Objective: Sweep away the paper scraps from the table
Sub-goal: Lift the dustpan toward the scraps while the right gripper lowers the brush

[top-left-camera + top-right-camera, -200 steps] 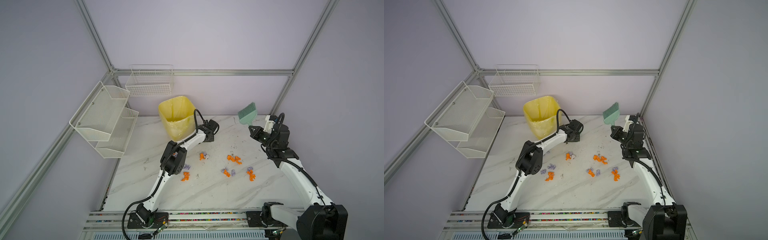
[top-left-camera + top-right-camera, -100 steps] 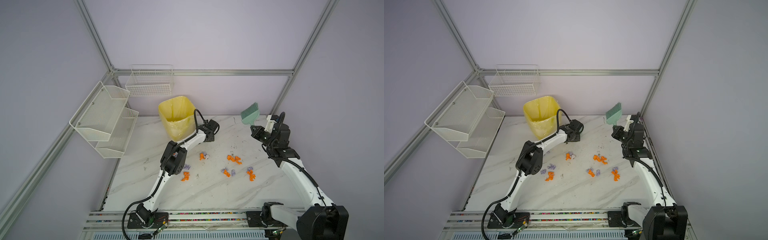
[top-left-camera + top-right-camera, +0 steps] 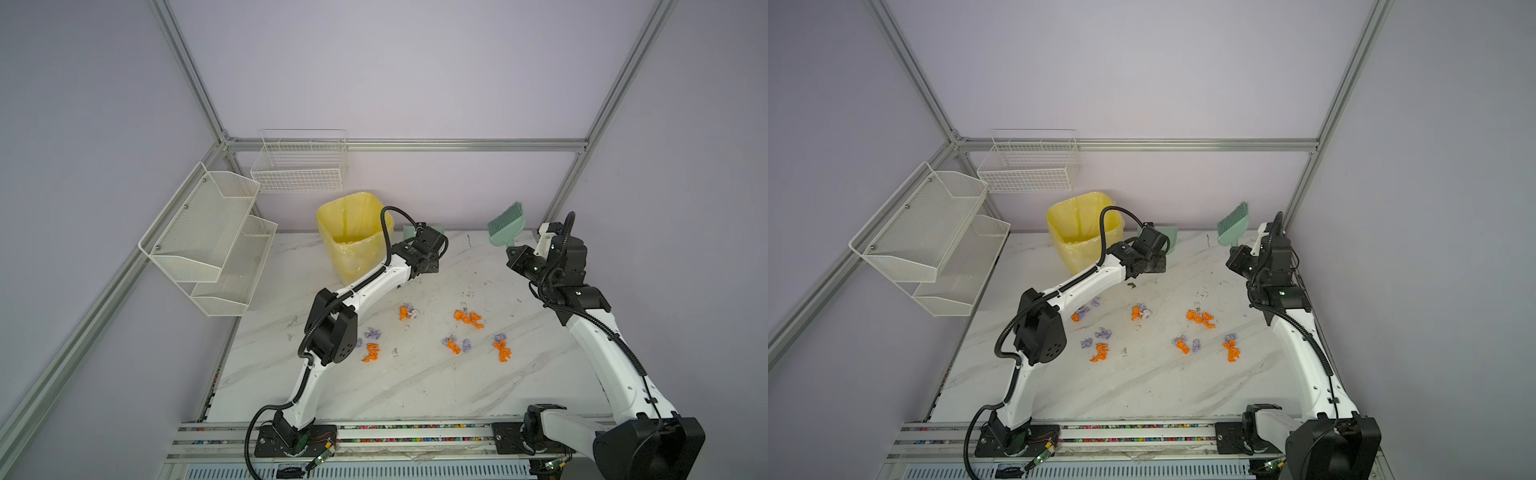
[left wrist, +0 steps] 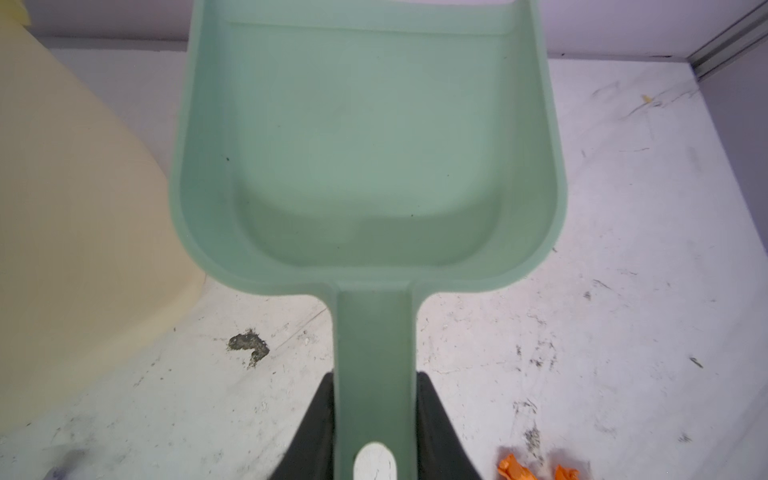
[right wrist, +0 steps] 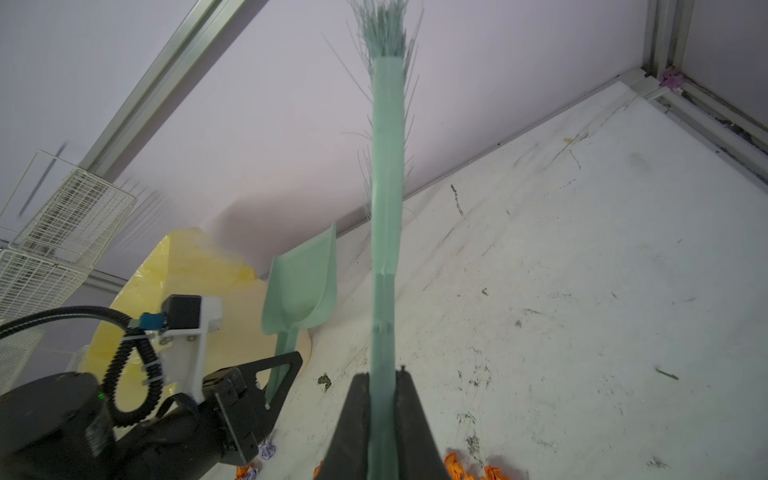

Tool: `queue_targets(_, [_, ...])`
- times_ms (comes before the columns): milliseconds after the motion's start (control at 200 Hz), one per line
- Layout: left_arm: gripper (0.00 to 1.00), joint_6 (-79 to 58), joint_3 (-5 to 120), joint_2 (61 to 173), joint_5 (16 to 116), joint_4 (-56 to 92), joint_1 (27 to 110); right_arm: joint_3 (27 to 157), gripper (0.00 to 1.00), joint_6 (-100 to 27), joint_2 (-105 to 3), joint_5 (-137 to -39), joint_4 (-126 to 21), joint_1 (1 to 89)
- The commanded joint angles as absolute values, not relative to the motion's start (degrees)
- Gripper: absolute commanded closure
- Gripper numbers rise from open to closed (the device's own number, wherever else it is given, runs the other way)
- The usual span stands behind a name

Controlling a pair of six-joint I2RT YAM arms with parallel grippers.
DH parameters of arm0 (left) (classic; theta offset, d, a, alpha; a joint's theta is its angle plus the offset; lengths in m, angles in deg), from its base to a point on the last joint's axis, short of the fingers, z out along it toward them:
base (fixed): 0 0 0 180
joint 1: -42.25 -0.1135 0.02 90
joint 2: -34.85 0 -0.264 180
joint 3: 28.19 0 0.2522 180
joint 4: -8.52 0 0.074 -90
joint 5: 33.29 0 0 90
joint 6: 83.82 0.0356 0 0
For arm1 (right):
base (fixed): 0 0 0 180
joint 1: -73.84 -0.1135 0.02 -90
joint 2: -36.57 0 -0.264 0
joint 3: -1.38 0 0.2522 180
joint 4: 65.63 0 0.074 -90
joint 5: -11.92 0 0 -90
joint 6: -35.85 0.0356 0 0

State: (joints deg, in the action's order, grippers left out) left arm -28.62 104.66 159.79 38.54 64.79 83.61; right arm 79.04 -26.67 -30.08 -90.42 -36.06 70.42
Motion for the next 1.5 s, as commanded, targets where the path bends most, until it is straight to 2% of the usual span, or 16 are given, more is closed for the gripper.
queue_targets(0, [0.92, -27.48, 99.06, 154.65, 37.25, 64.07, 84.64, 82.42, 1.00, -29.30, -30.31, -87.05, -27.59, 68.64])
queue_targets(360, [0.93, -26.55, 86.82, 142.26, 37.90, 64.12, 87.39, 87.88, 1.00, -30.82, -30.54, -79.37, -13.20, 60.05])
queue_targets(480, [0.93, -25.75, 82.46, 137.43, 38.00, 64.07, 88.30, 91.11, 1.00, -31.48, -32.24, -82.64, -5.86, 59.38])
queue_targets(655, [0.93, -24.34, 75.62, 130.45, 38.80, 64.37, 90.41, 96.31, 1.00, -32.87, -32.39, -78.26, 4.98, 57.36])
queue_targets(845, [0.94, -23.03, 68.04, 122.27, 39.81, 65.71, 93.82, 100.28, 1.00, -34.79, -33.55, -77.63, 15.79, 56.38])
queue_targets(995, [0.94, -22.67, 62.74, 116.70, 40.63, 67.09, 96.37, 105.28, 1.00, -32.72, -34.53, -77.63, 19.91, 51.79])
queue_targets(1245, [0.95, -25.21, 56.77, 111.93, 40.43, 70.39, 99.78, 100.96, 1.00, -31.16, -38.55, -72.51, 25.55, 42.43])
queue_targets(1495, [0.95, -26.95, 53.13, 110.27, 41.43, 71.39, 103.60, 97.60, 1.00, -32.36, -37.96, -74.37, 25.77, 41.75])
